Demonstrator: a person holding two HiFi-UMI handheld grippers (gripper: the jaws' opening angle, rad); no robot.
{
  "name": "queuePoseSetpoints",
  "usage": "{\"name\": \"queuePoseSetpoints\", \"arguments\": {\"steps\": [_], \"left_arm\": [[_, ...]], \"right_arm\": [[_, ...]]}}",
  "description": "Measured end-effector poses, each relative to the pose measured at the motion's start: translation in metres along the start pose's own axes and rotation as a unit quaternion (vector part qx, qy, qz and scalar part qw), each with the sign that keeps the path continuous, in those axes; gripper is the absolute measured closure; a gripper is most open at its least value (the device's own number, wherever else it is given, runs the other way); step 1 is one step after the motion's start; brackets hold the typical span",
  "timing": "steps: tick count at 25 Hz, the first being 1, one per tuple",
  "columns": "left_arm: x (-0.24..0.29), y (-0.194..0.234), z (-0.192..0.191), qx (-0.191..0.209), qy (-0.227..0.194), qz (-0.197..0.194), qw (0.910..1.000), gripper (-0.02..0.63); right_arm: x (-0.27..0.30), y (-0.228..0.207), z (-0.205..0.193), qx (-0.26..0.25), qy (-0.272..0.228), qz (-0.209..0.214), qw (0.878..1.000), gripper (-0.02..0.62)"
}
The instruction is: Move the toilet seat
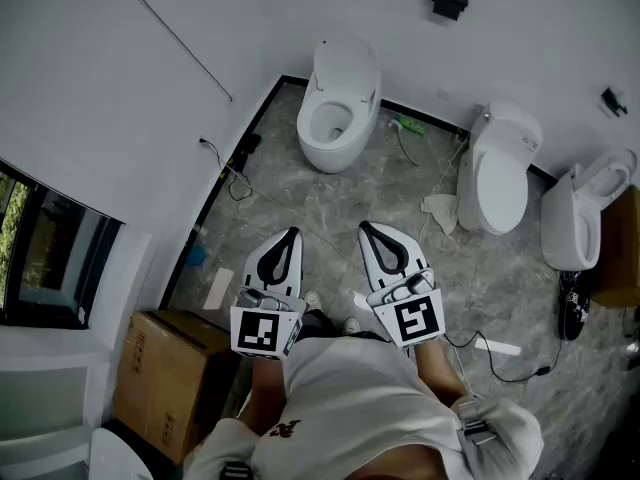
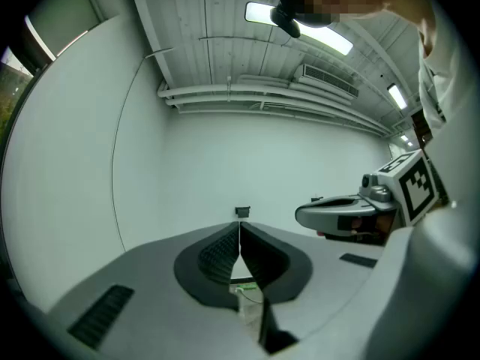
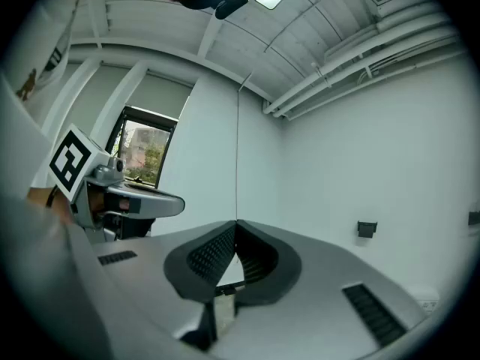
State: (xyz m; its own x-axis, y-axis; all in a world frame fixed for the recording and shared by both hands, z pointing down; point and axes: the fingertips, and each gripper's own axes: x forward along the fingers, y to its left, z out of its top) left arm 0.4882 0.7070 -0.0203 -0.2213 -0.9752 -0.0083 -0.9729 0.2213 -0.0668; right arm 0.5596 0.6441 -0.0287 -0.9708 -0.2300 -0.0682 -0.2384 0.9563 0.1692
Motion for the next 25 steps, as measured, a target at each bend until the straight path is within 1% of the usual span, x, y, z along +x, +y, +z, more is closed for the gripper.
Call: {"name": "queuePoseSetpoints", "arguments": {"steps": [3,8,12,18,22,25], "left_arm": [[0.003,0.0,-0.003,-0.002,0.005,-0.003,1.0,0.583],[0.013,0.019,-0.009,0.008,0.012,-0.004,0.9999,0.583],[0.026,0.046,-0.01,0.012,0.006,-0.014,0.9998,0.583],[0.042,0.095,-0.012,0.007,0.0,-0.032,0.9995,0.583],[0.052,0.126,-0.015,0.003,-0.003,-0.051,0.9987,0.583],[0.063,0.145,-0.011,-0.013,-0.008,-0.059,0.9981,0.583]], "right_arm": [[0.002,0.001,-0.003,-0.005,0.006,0.003,1.0,0.575],[0.02,-0.002,-0.005,0.015,-0.001,-0.015,1.0,0.575],[0.048,-0.006,-0.013,-0.001,0.016,-0.031,0.999,0.575],[0.095,-0.003,-0.024,-0.004,0.042,-0.052,0.998,0.575],[0.129,0.007,-0.022,-0.013,0.043,-0.063,0.997,0.575],[0.149,0.011,-0.02,-0.02,0.044,-0.071,0.996,0.575]]}}
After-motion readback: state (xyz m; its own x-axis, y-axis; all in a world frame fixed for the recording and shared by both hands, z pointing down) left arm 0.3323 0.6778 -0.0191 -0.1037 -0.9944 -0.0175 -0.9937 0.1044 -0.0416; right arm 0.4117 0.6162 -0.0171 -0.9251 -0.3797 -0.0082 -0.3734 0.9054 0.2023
